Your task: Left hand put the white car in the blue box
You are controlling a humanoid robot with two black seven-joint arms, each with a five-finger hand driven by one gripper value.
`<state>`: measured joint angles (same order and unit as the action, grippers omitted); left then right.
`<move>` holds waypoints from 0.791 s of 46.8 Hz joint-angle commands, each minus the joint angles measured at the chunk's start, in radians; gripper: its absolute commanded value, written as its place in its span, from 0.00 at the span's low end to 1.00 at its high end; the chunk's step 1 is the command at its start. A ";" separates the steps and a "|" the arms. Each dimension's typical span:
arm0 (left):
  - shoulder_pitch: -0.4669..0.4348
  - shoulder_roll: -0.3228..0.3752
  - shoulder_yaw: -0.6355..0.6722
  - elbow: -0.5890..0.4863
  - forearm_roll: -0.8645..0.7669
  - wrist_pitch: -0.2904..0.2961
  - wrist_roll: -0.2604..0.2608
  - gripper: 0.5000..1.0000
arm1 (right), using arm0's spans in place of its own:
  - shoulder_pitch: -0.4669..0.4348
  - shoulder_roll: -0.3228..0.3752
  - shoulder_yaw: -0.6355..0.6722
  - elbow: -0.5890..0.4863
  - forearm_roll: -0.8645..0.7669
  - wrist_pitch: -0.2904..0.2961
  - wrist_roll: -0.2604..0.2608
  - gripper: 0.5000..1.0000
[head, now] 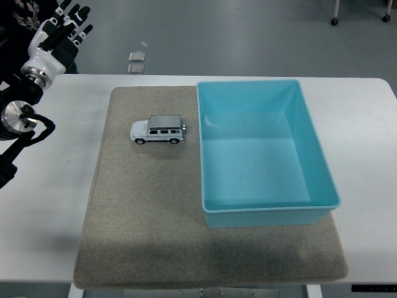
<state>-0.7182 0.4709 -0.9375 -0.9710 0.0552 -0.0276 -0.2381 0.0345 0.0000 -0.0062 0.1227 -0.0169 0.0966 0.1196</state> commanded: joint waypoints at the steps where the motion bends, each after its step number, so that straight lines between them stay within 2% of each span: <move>1: 0.000 0.000 -0.001 0.000 0.000 0.000 -0.001 1.00 | 0.001 0.000 0.000 0.000 0.000 0.000 0.000 0.87; 9: 0.002 -0.001 -0.003 0.000 -0.011 -0.003 -0.027 1.00 | 0.001 0.000 0.000 0.000 0.000 0.000 0.000 0.88; 23: 0.002 -0.005 0.006 0.025 -0.005 -0.092 -0.024 1.00 | -0.001 0.000 0.000 0.000 0.000 0.000 0.000 0.87; 37: -0.004 0.002 0.013 0.032 -0.002 -0.103 -0.017 1.00 | 0.001 0.000 0.000 0.000 0.000 0.000 0.000 0.87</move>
<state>-0.7226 0.4722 -0.9251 -0.9437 0.0526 -0.1271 -0.2549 0.0349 0.0000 -0.0061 0.1227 -0.0169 0.0966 0.1200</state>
